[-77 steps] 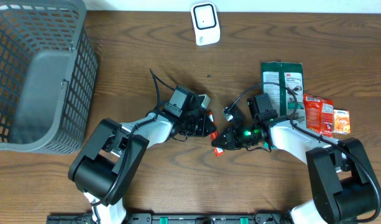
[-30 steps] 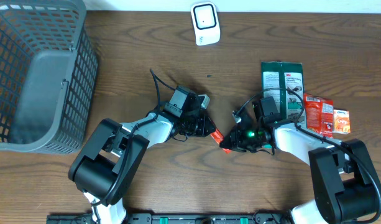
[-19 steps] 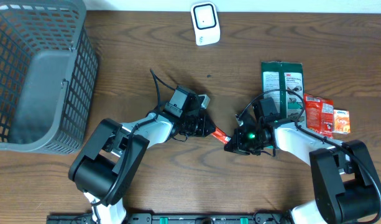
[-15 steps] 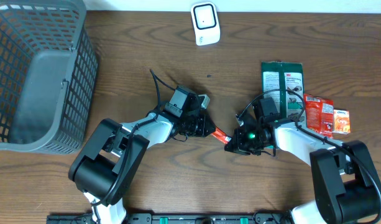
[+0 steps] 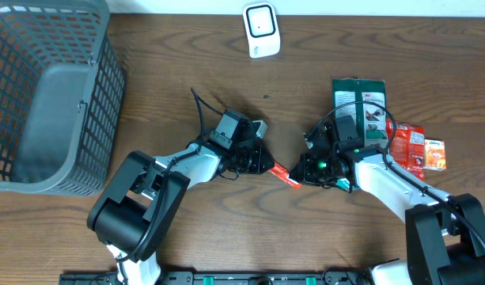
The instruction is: Scan the item barcode
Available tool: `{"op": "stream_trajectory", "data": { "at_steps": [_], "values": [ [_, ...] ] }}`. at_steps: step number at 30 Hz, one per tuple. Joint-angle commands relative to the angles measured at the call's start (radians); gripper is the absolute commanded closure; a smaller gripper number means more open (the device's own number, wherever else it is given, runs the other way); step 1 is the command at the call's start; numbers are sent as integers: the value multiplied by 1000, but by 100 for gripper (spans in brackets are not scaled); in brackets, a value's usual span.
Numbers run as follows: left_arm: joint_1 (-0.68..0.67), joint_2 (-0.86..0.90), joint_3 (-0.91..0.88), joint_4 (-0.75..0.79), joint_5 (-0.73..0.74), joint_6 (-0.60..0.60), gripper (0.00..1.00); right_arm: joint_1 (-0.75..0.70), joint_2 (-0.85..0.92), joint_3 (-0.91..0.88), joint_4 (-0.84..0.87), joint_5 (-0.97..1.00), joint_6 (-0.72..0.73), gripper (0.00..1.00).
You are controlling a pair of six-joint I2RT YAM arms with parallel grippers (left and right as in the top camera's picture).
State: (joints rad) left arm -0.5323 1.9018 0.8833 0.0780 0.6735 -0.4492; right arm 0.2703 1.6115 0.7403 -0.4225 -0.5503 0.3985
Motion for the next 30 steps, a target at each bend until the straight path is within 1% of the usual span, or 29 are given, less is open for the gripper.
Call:
{"op": "stream_trajectory", "data": {
  "at_steps": [1,4,14,15,17,19,21,25,27,30],
  "values": [
    [3,20,-2,-21,-88,-4,84,-2,-8,7,-32,123,-14,99],
    [3,20,-2,-20,-88,-4,84,0,-8,-10,-37,243,-10,99],
    [3,20,-2,-20,-92,-4,83,0,-8,-18,-69,289,-11,99],
    [3,19,-2,-20,-91,-4,78,0,-8,-18,-68,291,-12,99],
    [3,14,-2,-20,-90,-5,76,-2,-13,-10,-75,290,-12,99],
    [3,-5,-2,-20,-91,-5,71,-2,-29,20,-114,291,-21,99],
    [5,-41,-1,-20,-92,-5,62,-1,-53,64,-161,291,-42,98],
    [5,-156,-1,-31,-145,-4,51,-1,-109,163,-251,280,-81,98],
    [6,-213,-1,-45,-187,-4,46,3,-132,202,-282,245,-101,98],
    [5,-298,-1,-89,-254,-4,44,20,-142,227,-299,204,-101,98]
  ]
}}
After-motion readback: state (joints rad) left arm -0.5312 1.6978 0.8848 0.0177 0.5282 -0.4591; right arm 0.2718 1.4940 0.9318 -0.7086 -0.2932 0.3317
